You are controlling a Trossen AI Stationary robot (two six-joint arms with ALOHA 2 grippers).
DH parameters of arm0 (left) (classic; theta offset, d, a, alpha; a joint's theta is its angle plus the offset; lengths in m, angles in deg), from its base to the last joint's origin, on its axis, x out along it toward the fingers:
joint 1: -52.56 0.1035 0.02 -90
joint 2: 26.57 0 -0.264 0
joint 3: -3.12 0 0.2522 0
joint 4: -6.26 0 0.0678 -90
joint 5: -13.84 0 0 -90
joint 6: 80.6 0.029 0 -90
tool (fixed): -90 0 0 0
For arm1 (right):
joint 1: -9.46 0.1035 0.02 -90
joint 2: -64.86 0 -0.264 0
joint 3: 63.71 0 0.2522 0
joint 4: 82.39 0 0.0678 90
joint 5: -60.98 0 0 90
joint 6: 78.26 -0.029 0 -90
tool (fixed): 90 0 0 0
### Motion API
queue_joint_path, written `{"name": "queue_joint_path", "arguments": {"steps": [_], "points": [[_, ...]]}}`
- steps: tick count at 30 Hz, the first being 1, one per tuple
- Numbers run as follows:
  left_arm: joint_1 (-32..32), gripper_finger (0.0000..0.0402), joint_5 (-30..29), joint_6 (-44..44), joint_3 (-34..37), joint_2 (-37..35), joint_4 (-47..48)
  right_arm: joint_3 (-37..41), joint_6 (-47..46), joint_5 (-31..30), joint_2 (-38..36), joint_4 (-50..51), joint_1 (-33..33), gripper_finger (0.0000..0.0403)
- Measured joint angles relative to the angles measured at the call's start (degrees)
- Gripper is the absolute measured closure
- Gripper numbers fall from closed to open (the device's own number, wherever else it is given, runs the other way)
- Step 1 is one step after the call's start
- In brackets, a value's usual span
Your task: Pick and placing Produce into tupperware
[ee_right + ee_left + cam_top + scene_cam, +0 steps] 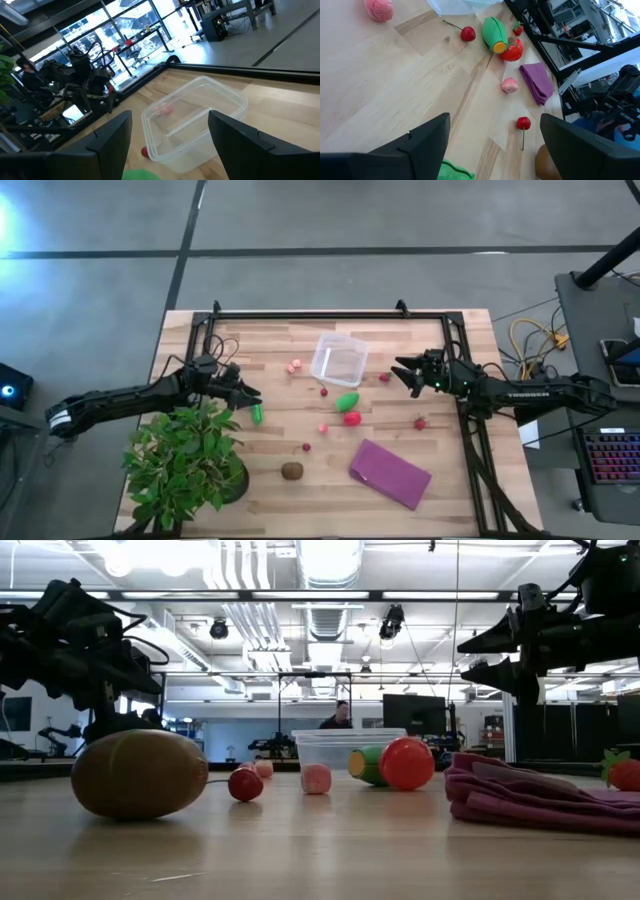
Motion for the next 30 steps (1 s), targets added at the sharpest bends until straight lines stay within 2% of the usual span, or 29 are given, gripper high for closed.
{"name": "queue_joint_path", "arguments": {"steps": [11,14,17,18,20,27,30], "points": [[0.0,0.0107,0.0,0.0,0.0,0.0,0.0,0.0,-0.9,0.1,0.0,-0.1,0.0,0.0149],[0.0,0.0107,0.0,0.0,0.0,0.0,0.0,0.0,-7.4,0.3,0.0,-0.8,0.0,0.0149],[0.0,0.0107,0.0,0.0,0.0,0.0,0.0,0.0,-19.2,-0.1,0.0,-3.0,0.0,0.0149],[0.0,0.0107,0.0,0.0,0.0,0.0,0.0,0.0,-23.2,-0.2,0.0,-4.4,0.0,0.0149],[0.0,0.0107,0.0,0.0,0.0,0.0,0.0,0.0,-25.0,-1.3,0.0,-8.6,0.0,0.0149],[0.0,0.0107,0.0,0.0,0.0,0.0,0.0,0.0,-20.7,5.4,0.0,-28.3,0.0,0.0149],[0.0,0.0107,0.0,0.0,0.0,0.0,0.0,0.0,-20.0,7.7,0.0,-33.8,0.0,0.0149]]}}
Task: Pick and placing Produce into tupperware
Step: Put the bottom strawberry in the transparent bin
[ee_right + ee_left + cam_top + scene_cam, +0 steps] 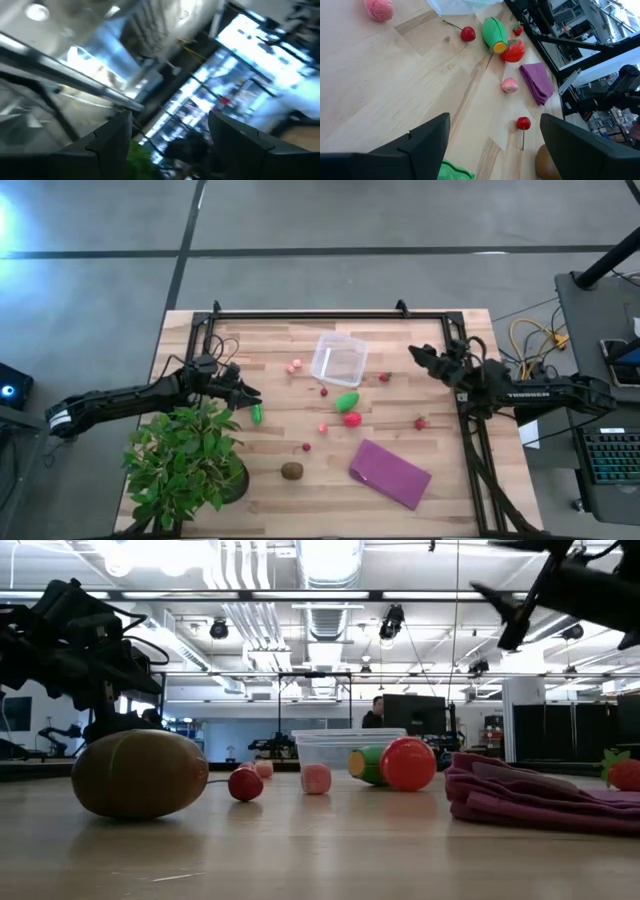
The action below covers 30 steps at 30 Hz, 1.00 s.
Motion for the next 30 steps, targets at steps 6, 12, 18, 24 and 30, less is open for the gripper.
{"name": "queue_joint_path", "arguments": {"steps": [6,12,18,24,30], "points": [[0.0,0.0107,0.0,0.0,0.0,0.0,0.0,0.0,-1.3,-0.3,0.0,-5.8,0.0,0.0149],[0.0,0.0107,0.0,0.0,0.0,0.0,0.0,0.0,-7.4,-0.3,0.0,-5.6,0.0,0.0149],[0.0,0.0107,0.0,0.0,0.0,0.0,0.0,0.0,-1.5,-3.5,0.1,-5.3,0.0,0.0149],[0.0,0.0107,0.0,0.0,0.0,0.0,0.0,0.0,-1.0,-9.4,0.0,-5.3,0.0,0.0149],[0.0,0.0107,0.0,0.0,0.0,0.0,0.0,0.0,-5.9,-9.6,0.1,-5.2,0.0,0.0149]]}}
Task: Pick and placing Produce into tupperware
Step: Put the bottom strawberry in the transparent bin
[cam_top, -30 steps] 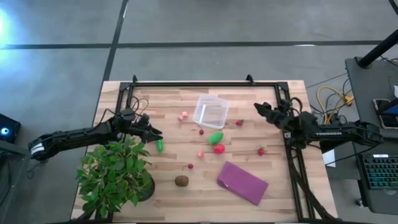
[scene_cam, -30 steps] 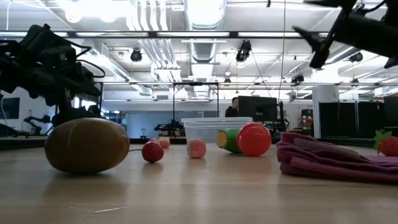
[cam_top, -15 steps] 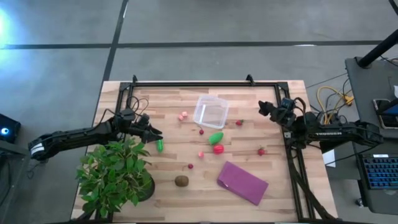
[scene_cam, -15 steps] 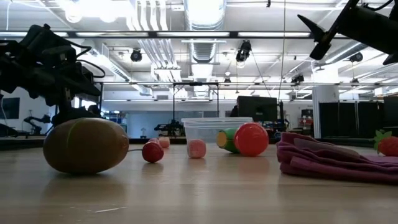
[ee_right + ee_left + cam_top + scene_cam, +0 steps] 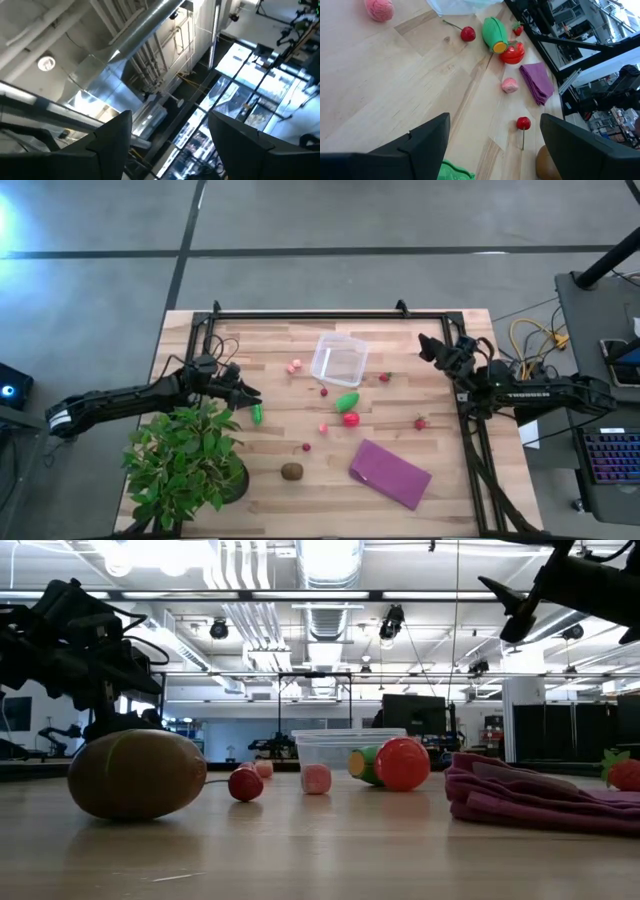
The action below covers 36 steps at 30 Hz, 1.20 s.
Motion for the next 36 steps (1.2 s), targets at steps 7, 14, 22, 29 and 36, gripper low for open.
{"name": "queue_joint_path", "arguments": {"steps": [7,14,22,29,36], "points": [[0.0,0.0107,0.0,0.0,0.0,0.0,0.0,-8.0,0.3,8.4,0.7,14.1,0.0,0.0149],[0.0,0.0107,0.0,0.0,0.0,0.0,0.0,-33.1,10.4,12.2,3.0,87.8,0.0,0.0149],[0.0,0.0107,0.0,0.0,0.0,0.0,0.0,-51.7,11.7,1.7,10.6,133.5,0.0,0.0149],[0.0,0.0107,0.0,0.0,0.0,0.0,0.0,-54.7,10.2,0.1,12.3,134.2,0.0,0.0149],[0.0,0.0107,0.0,0.0,0.0,0.0,0.0,-53.1,3.1,4.0,12.7,139.7,0.0,0.0149]]}}
